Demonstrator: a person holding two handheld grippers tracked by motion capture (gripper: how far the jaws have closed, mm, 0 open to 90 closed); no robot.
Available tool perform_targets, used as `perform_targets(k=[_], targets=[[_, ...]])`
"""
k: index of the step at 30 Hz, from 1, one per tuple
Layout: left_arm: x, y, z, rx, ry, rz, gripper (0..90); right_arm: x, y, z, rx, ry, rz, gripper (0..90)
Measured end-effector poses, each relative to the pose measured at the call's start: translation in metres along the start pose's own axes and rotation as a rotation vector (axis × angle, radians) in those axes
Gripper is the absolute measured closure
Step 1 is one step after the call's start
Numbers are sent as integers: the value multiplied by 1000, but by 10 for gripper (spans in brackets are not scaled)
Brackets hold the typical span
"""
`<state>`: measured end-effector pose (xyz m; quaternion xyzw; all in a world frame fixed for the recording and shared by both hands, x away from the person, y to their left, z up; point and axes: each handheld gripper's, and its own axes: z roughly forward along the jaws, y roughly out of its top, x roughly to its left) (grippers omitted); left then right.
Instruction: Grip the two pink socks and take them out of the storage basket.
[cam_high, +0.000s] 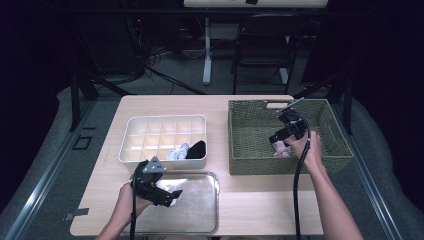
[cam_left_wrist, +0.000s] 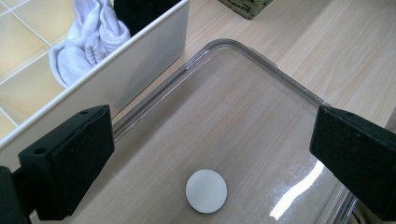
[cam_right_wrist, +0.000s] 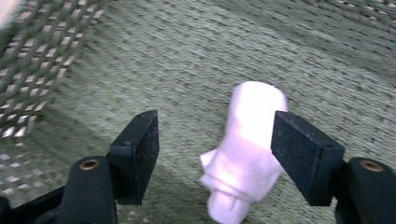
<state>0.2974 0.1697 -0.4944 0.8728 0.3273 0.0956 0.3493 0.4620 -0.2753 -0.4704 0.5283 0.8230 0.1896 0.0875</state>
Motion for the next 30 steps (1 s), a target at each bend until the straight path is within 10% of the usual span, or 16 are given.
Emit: perform_targets(k=[30], targets=[[2, 0, 1, 10, -6, 8, 1, -25, 16, 41, 147, -54, 53, 343]])
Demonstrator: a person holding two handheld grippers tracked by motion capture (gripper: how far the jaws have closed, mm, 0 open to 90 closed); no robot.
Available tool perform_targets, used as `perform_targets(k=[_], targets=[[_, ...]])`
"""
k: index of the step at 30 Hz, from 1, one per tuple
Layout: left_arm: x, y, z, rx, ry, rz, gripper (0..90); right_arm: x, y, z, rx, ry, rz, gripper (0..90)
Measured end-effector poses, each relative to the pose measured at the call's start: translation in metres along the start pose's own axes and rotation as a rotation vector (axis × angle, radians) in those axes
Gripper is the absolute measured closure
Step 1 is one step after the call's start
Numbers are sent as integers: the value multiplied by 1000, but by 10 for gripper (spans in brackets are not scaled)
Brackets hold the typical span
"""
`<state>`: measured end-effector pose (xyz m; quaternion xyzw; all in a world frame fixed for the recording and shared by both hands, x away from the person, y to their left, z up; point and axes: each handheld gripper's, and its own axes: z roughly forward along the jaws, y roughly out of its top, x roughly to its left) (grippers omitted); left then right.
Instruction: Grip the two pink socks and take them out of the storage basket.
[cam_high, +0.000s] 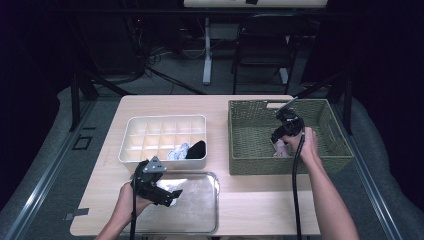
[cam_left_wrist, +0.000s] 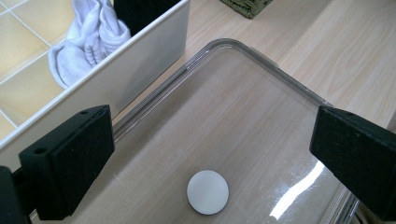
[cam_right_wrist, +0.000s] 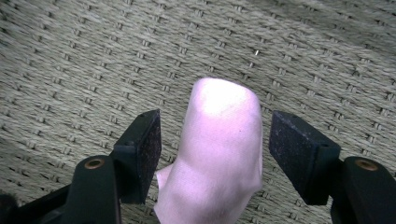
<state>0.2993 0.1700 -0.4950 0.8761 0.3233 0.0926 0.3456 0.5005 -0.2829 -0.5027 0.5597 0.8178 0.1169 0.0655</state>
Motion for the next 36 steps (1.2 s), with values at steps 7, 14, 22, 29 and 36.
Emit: perform_targets(k=[7, 14, 22, 29, 36], targets=[[0, 0, 0, 1, 2, 2, 1, 0, 2, 4, 22, 17, 35, 503], [-2, 0, 0, 2, -1, 7, 1, 2, 2, 8, 63, 10, 50, 678], [-2, 0, 1, 5, 2, 9, 1, 1, 0, 4, 64, 14, 57, 804], [-3, 0, 2, 8, -1, 7, 1, 2, -1, -14, 6, 41, 58, 803], [-5, 2, 3, 10, -10, 16, 1, 10, 5, -38, -26, 50, 5, 804]])
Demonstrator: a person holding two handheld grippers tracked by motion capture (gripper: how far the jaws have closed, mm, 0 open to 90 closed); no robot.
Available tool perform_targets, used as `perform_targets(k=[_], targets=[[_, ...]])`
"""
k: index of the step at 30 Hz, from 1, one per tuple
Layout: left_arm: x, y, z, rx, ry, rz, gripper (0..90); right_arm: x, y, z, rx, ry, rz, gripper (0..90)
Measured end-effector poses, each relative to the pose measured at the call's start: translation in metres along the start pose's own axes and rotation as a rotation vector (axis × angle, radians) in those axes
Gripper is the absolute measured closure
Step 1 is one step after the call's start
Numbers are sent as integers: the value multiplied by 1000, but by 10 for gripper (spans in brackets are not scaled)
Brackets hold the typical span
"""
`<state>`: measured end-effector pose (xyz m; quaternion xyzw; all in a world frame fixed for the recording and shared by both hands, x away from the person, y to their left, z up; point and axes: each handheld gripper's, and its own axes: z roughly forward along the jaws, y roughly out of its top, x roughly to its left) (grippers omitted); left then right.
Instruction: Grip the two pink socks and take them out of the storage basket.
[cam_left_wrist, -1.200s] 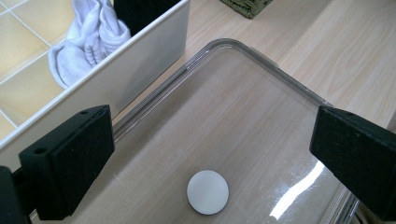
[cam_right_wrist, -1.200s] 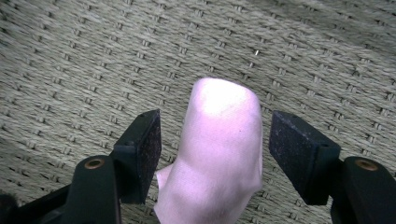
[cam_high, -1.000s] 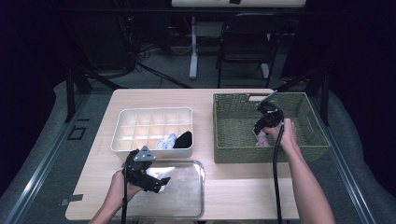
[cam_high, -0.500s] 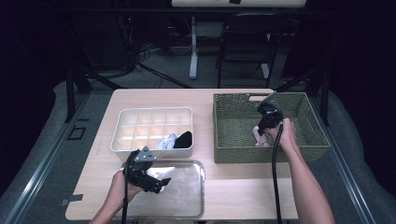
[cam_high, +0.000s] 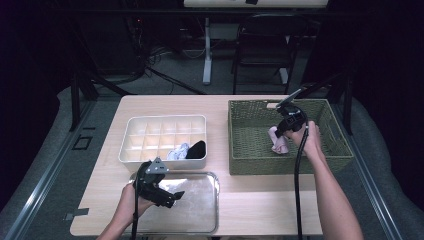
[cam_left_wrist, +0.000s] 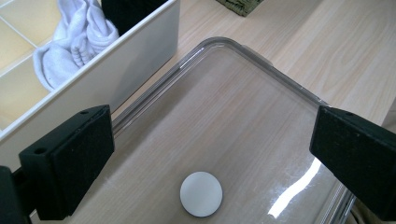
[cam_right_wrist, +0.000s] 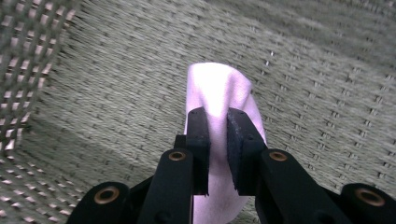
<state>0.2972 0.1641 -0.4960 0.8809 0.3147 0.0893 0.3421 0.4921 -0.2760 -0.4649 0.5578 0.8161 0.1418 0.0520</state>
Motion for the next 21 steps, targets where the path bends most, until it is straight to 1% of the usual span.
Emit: perform_targets(k=[3, 5, 6, 8, 10, 11, 12, 14, 16, 17, 18, 19, 20, 21], targets=[[-1, 0, 1, 1, -2, 0, 1, 3, 1, -6, -18, 10, -10, 804], [-1, 0, 1, 2, -3, 1, 1, 5, 2, -10, -26, 9, -15, 804], [-1, -1, 1, 1, -4, -1, 1, 6, 2, -10, -38, 11, -9, 804], [-1, -1, 0, -2, -4, -3, 1, 8, 3, -15, -35, 11, -32, 804], [-1, -1, 0, -2, -2, -2, 1, 10, 5, -18, -45, 27, -35, 804], [-1, -1, 0, -3, -2, -2, 1, 12, 5, -19, -50, 29, -39, 804], [-1, -1, 0, -2, -3, -2, 1, 14, 6, -21, -47, 21, -52, 804], [-2, -2, 1, 3, 4, 1, 1, 17, 7, -24, -56, 25, -57, 804], [-2, -1, 3, 8, -7, 4, 1, 20, 8, -29, -63, 29, -72, 804], [-3, -1, 4, 9, -4, 3, 1, 22, 8, -31, -70, 33, -74, 804], [-4, -1, 5, 9, -8, 5, 1, 24, 8, -33, -80, 35, -81, 804], [-5, 0, 6, 17, -8, 12, 1, 25, 9, -35, -74, 36, -91, 804], [-6, 0, 8, 22, -8, 16, 1, 27, 9, -36, -83, 36, -91, 804], [-6, 0, 8, 21, -10, 19, 1, 29, 10, -39, -82, 33, -101, 804]])
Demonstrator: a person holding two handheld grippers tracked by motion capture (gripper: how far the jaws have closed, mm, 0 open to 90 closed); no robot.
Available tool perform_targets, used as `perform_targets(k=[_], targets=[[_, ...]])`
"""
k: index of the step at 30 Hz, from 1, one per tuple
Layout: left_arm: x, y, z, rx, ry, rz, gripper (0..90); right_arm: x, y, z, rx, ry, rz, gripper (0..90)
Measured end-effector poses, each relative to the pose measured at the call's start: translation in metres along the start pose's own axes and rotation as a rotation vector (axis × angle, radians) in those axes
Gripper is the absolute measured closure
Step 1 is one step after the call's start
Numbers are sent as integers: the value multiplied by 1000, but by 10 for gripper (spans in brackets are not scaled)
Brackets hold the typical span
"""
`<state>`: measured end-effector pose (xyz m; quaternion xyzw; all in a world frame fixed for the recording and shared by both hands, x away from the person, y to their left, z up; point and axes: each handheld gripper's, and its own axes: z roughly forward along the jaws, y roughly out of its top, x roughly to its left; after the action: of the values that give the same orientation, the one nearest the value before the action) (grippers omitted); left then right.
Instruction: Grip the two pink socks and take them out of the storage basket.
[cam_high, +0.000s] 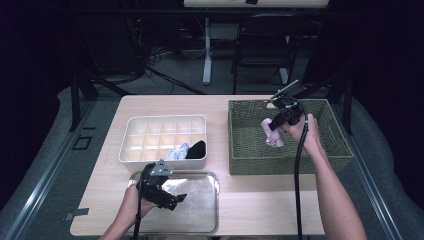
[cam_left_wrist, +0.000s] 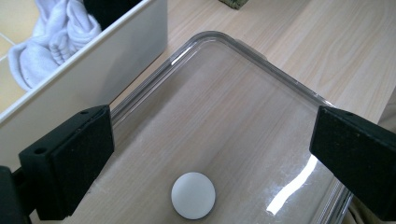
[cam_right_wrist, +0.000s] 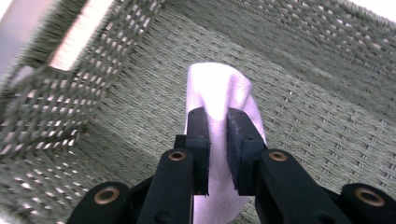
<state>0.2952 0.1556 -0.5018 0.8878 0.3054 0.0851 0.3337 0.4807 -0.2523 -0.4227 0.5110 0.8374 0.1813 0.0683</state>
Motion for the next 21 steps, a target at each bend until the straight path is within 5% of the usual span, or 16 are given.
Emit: perform_targets(k=[21], targets=[[0, 1, 0, -5, 1, -2, 1, 31, 9, -27, -32, 29, -92, 804]])
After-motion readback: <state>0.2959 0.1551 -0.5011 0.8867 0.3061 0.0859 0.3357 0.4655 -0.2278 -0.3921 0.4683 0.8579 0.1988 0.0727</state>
